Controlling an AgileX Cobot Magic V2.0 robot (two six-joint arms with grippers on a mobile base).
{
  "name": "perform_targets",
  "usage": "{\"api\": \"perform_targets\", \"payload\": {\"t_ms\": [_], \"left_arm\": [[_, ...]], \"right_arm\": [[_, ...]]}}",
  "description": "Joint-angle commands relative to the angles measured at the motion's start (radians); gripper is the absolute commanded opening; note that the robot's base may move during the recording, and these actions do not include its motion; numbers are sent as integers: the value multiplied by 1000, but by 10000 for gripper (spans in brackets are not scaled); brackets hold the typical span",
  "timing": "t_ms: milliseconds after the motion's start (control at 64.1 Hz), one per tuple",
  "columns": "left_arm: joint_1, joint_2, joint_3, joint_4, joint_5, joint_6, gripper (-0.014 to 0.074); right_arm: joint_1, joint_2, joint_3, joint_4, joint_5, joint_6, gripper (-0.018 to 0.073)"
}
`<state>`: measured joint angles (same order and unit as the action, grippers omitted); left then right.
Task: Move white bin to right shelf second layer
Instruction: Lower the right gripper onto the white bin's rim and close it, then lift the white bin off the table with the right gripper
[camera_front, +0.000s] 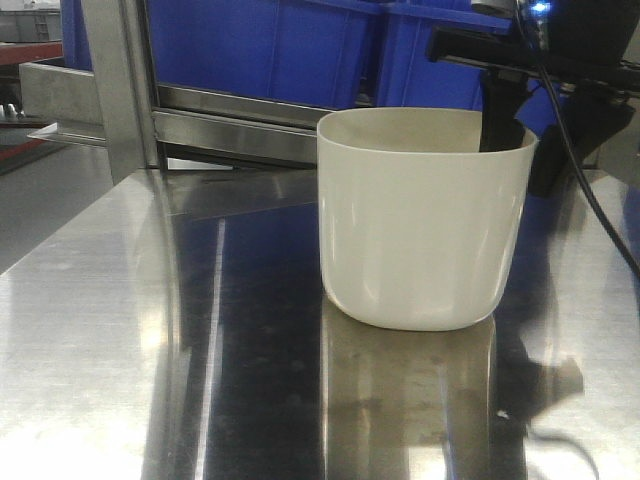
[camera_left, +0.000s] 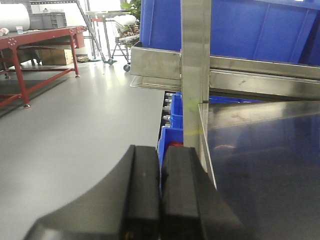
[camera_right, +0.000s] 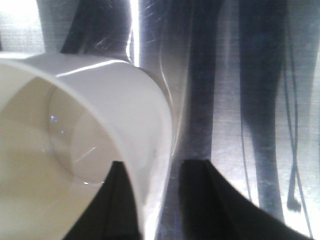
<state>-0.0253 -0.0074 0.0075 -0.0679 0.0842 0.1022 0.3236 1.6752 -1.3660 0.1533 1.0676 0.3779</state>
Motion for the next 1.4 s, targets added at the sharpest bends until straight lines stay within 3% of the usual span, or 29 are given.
{"api": "perform_targets", "payload": {"t_ms": [0, 203, 437, 671, 1030, 1218, 1389], "left_arm": [[-4, -13, 37, -6, -84, -3, 85], [-4, -13, 37, -6, -84, -3, 85], [-4, -13, 37, -6, -84, -3, 85], [-4, -13, 37, -6, -84, -3, 85], [-4, -13, 37, -6, -84, -3, 85], [-4, -13, 37, -6, -84, -3, 85], [-4, -13, 37, -6, -84, -3, 85]], "right_arm": [[1, -42, -34, -6, -12, 0, 219], [1, -58, -36, -6, -16, 0, 123], [-22, -131, -36, -7, -5, -6, 97], [-80, -214, -29, -36, 0, -135, 97], [-225, -400, 177, -35, -181, -433, 97], [-337, -540, 332, -21, -368, -459, 50], [-398, -654, 432, -18, -420, -459, 50]]}}
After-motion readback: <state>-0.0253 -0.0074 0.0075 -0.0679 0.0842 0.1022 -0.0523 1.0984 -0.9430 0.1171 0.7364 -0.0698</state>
